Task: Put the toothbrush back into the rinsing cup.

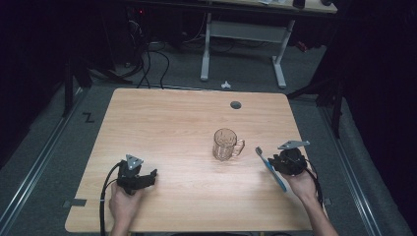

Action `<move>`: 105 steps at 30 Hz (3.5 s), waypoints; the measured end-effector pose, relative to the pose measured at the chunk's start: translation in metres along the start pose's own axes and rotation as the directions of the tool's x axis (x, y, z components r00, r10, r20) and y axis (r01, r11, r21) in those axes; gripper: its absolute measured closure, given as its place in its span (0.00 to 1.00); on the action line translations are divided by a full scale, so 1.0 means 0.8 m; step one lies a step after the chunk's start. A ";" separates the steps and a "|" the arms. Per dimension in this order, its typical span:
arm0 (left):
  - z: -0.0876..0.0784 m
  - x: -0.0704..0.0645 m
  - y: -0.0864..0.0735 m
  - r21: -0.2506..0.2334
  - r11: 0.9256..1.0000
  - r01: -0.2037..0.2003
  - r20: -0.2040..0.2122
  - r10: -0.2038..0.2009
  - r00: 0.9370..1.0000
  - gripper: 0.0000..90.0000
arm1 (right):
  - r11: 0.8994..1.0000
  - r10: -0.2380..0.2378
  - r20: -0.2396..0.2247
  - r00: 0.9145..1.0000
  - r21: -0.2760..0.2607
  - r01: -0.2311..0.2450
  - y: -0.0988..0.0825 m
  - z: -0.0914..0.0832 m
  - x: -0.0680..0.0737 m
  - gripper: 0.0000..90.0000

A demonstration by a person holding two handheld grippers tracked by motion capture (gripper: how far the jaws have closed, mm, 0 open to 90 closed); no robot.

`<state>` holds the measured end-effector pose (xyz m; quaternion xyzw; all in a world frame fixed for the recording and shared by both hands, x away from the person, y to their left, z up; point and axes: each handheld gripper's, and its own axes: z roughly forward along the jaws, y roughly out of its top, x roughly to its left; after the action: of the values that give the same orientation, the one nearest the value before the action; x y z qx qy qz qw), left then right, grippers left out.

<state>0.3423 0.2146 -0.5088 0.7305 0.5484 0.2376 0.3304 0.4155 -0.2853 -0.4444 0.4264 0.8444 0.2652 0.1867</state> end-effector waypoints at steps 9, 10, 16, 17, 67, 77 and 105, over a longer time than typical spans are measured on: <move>0.000 0.000 0.000 0.000 1.000 -0.001 0.002 0.001 1.000 0.25 | 0.995 -0.018 -0.014 1.000 0.095 0.019 0.018 0.009 -0.001 0.77; 0.000 0.000 0.000 0.000 1.000 -0.001 0.002 0.001 1.000 0.25 | 0.994 -0.028 -0.012 1.000 0.105 0.029 0.019 0.010 0.000 0.77; 0.000 0.000 0.000 0.000 1.000 -0.001 0.002 0.001 1.000 0.25 | 0.981 -0.053 -0.022 0.998 0.188 0.056 0.030 0.022 0.003 0.77; 0.000 0.000 0.000 0.000 1.000 -0.001 0.002 0.001 1.000 0.25 | 0.978 -0.052 -0.025 0.998 0.201 0.056 0.032 0.024 0.003 0.77; 0.000 0.000 0.000 0.000 1.000 -0.004 0.005 0.004 1.000 0.25 | 0.902 -0.036 -0.089 0.995 0.427 0.071 0.055 0.067 -0.004 0.88; 0.000 0.000 0.000 0.001 1.000 -0.004 0.005 0.004 1.000 0.25 | 0.903 -0.032 -0.083 0.996 0.424 0.064 0.053 0.066 -0.006 0.89; 0.000 0.000 0.000 0.001 1.000 -0.004 0.005 0.004 1.000 0.25 | 0.980 0.015 -0.140 0.990 0.196 0.013 0.061 0.018 -0.018 0.89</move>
<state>0.3421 0.2144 -0.5088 0.7324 0.5461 0.2364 0.3309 0.4616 -0.2686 -0.4252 0.4235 0.8773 0.2101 0.0832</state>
